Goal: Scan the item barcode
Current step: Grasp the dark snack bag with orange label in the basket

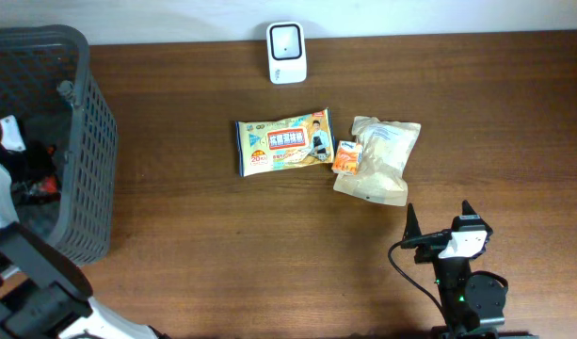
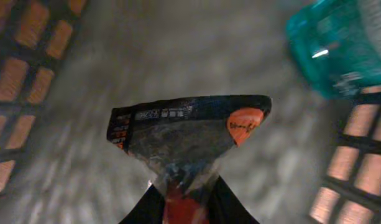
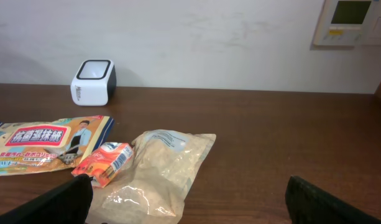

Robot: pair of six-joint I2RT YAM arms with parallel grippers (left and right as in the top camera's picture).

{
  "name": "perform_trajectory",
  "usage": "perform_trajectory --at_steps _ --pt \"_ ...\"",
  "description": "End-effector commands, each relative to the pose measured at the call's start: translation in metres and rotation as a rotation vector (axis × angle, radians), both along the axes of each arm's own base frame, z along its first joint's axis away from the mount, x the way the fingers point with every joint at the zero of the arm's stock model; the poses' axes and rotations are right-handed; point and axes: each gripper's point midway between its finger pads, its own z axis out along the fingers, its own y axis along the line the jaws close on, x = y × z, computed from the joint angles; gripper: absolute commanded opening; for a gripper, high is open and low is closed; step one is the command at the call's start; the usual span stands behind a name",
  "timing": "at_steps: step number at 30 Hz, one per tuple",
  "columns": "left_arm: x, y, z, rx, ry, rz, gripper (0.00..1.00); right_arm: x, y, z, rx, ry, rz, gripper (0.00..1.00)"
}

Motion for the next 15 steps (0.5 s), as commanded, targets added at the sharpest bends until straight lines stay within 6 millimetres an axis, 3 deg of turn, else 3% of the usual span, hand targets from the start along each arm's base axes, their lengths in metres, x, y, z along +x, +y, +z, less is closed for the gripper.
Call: perform_trajectory --at_steps 1,7,8,15 --pt "0.015 -0.012 0.069 0.023 -0.189 -0.044 0.19 0.0 0.001 -0.004 -0.006 0.005 0.005 0.99" --pt "0.016 -0.038 0.145 0.038 -0.392 -0.112 0.18 0.0 0.001 -0.004 -0.006 0.005 0.005 0.99" --pt "0.015 -0.052 0.172 0.033 -0.474 -0.157 0.18 0.0 0.001 -0.004 -0.006 0.005 0.005 0.99" --pt "-0.003 -0.11 0.268 -0.018 -0.754 -0.3 0.08 0.0 0.001 -0.004 -0.006 0.005 0.005 0.99"
